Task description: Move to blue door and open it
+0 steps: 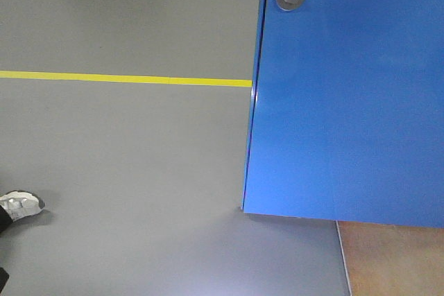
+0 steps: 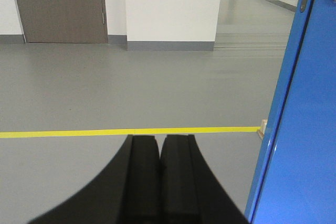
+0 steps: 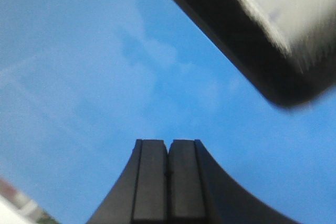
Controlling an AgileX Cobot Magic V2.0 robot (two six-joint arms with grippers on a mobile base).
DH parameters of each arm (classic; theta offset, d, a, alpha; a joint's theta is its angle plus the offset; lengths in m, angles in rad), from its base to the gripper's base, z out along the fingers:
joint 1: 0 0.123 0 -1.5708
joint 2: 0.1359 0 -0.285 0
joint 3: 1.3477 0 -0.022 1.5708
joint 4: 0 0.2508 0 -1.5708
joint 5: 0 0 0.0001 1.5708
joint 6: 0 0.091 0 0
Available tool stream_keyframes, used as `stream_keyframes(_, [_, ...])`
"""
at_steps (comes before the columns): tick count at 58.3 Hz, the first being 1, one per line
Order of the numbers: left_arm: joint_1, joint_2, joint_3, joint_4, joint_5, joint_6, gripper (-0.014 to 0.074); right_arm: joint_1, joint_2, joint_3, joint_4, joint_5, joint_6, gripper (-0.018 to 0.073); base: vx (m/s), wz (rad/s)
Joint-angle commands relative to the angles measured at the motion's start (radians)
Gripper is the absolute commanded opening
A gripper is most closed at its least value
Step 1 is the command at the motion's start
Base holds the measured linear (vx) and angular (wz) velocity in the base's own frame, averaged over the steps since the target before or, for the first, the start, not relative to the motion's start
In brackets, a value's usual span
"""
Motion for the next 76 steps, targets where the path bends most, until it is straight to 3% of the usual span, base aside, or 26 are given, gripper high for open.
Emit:
stream_keyframes(1, [-0.002,-0.014,-0.025,-0.006,-0.087,-0.003,0.0073,-0.002,-0.122,-0.030,-0.073,-0.056,-0.010,-0.0001,0.00,0.00])
stream_keyframes(9, [-0.002,-0.014,-0.025,-0.006,-0.087,-0.003,0.0073,-0.003,-0.230,0.025,-0.139,-0.089,-0.010,-0.0001,0.00,0.00])
stream_keyframes(21, [-0.002,-0.014,-0.025,-0.006,-0.087,-0.003,0.0073,-0.004,-0.520,0.431,-0.196,-0.185,-0.010,-0.0001,0.00,0.00])
stream_keyframes(29, [-0.002,-0.014,-0.025,-0.006,-0.087,-0.003,0.0073,-0.003,-0.735,0.701,-0.351,-0.185,-0.010,-0.0001,0.00,0.00])
stream_keyframes(34, [-0.002,-0.014,-0.025,-0.006,-0.087,-0.003,0.0073,-0.003,-0.882,0.890,-0.507,-0.179,-0.007,-0.0001,0.00,0.00])
stream_keyframes(39, [-0.002,-0.014,-0.025,-0.006,-0.087,-0.003,0.0073,-0.003,-1.020,1.023,-0.576,-0.176,-0.007,-0.0001,0.00,0.00])
stream_keyframes(60, [-0.002,-0.014,-0.025,-0.006,-0.087,-0.003,0.0073,-0.003,-1.497,1.566,-0.627,-0.176,-0.007,-0.0001,0.00,0.00])
stream_keyframes(76, [-0.002,-0.014,-0.025,-0.006,-0.087,-0.003,0.0073,-0.002,-1.601,1.758,-0.622,-0.187,-0.006,-0.0001,0.00,0.00])
